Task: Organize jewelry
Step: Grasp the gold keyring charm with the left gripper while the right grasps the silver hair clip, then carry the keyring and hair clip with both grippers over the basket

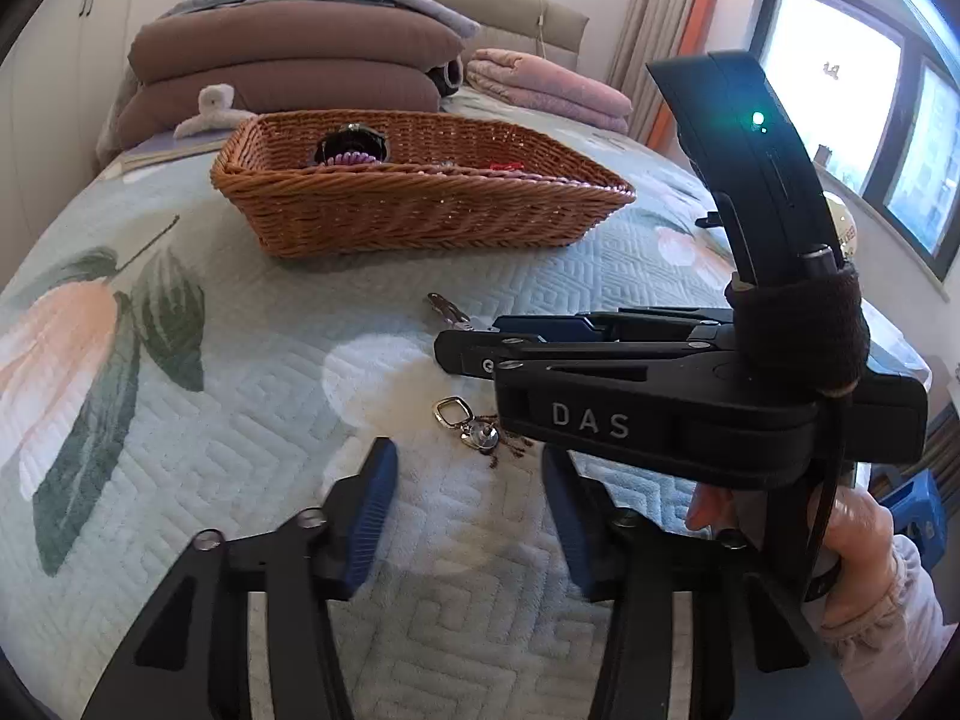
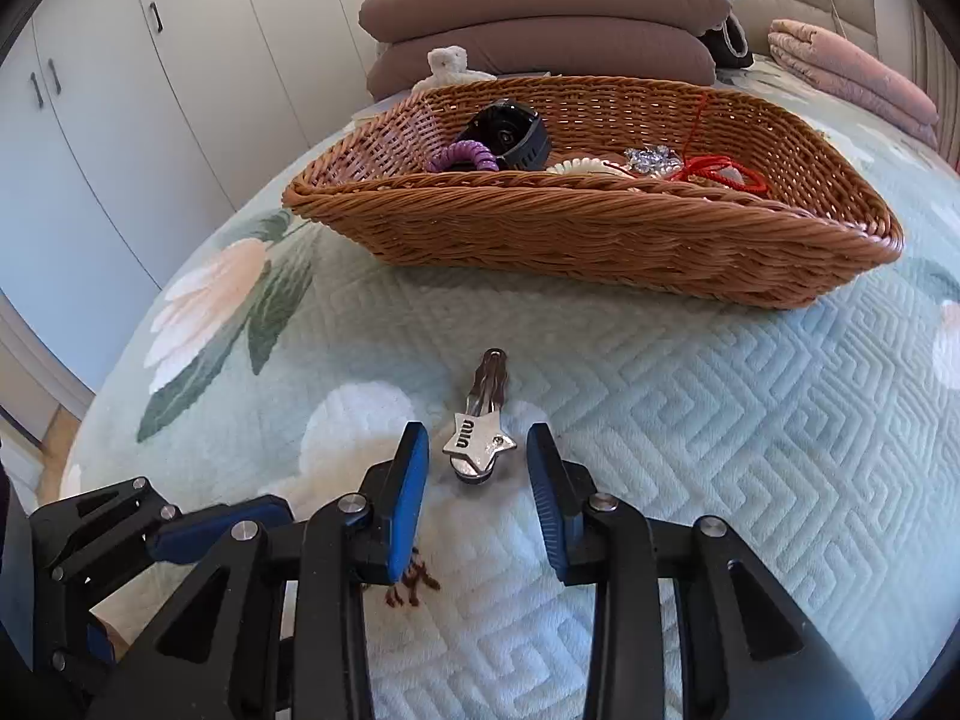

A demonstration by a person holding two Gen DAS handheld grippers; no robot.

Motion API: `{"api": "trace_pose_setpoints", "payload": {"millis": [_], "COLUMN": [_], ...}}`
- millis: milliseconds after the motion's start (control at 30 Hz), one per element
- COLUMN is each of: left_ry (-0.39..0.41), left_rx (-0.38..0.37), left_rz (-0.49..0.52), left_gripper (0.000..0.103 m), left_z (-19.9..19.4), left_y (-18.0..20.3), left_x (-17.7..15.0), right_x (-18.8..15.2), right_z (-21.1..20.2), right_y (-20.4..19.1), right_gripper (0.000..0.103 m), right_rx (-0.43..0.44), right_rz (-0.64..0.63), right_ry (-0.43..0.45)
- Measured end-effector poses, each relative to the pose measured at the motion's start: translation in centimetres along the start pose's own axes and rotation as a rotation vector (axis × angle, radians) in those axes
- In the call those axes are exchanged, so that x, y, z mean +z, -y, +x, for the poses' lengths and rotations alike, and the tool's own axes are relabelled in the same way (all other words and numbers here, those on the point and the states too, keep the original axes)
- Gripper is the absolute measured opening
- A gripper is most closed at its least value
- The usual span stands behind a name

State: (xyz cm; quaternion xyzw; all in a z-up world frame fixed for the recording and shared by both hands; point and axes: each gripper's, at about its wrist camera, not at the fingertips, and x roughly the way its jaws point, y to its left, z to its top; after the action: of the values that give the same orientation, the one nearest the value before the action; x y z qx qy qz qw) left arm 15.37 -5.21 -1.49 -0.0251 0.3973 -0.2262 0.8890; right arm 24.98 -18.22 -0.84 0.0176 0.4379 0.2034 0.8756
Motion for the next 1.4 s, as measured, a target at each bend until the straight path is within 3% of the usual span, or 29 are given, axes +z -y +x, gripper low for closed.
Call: {"api": "trace_pose_setpoints", "payload": {"millis": [133,467,567,700,900,1033,1200,1400], "left_ry": [-0.01,-0.042,-0.046,-0.042,-0.028,0.03,0.072,0.179], "left_rx": [0.013,0.048,0.063,0.03,-0.009,-0.033,-0.022,-0.085], "left_rz": [-0.001,0.019,0.025,-0.011,-0.039,-0.033,0.012,0.047], "left_gripper": [0.046,0.044,0.034,0.01,0.011,0.011,0.011,0.011], "left_z": [0.3,1.9,2.2,2.1,1.7,0.4,-0.7,-3.6], "left_y": [0.0,0.9,1.1,0.3,-0.2,-0.1,0.7,0.9], "left_x": [0.3,1.6,1.7,1.6,1.4,1.2,0.9,0.6], "right_x": [0.0,-0.1,-0.1,-0.1,-0.2,-0.6,-0.9,-1.6], "right_z": [-0.1,-0.8,-0.6,-0.4,-0.8,-1.8,-2.5,-5.4], "right_y": [0.5,2.4,2.1,1.9,1.8,2.0,2.0,2.0], "right_gripper": [0.026,0.026,0.026,0.026,0.026,0.026,0.026,0.026], "right_rx": [-0.002,0.031,0.025,0.052,0.052,0.111,0.124,0.199], "right_rz": [0.025,0.114,0.105,0.098,0.1,0.097,0.095,0.078], "right_ry": [0.012,0.04,0.031,0.027,0.045,0.079,0.103,0.239]}}
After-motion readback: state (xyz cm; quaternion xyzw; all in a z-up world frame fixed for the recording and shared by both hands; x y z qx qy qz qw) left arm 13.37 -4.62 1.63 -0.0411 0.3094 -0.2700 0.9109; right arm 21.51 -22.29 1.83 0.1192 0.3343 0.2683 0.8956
